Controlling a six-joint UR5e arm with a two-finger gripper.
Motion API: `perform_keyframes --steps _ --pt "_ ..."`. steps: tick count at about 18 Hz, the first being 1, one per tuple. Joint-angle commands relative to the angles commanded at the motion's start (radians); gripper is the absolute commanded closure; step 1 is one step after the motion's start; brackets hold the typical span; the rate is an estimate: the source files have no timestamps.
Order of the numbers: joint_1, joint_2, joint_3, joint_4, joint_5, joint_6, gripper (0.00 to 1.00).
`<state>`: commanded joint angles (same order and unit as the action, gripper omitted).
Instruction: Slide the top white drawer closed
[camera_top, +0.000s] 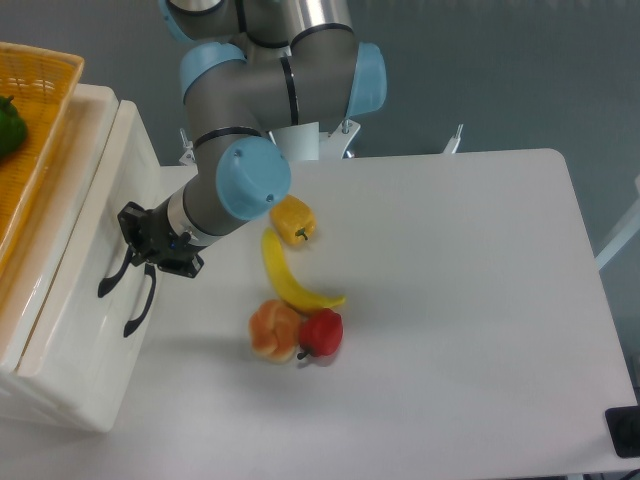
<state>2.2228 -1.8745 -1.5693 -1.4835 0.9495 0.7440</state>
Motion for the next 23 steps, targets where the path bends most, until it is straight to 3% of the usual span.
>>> perform_keyframes --steps 8,11,14,19,21,23 --pt "0.015 -0.003 0.003 0.040 0.005 0.006 1.00" --pt "0.060 -0.003 0.011 0.058 0.012 0.008 0.90" --pt "0.116 -0.003 0.020 0.071 0.023 0.008 0.75" --pt "0.230 -0.002 0.025 0.150 0.021 0.006 0.46" --pt "0.264 -0.003 0.032 0.158 0.023 0.006 0.40" --pt "0.305 -0.006 0.037 0.170 0.046 0.018 0.09"
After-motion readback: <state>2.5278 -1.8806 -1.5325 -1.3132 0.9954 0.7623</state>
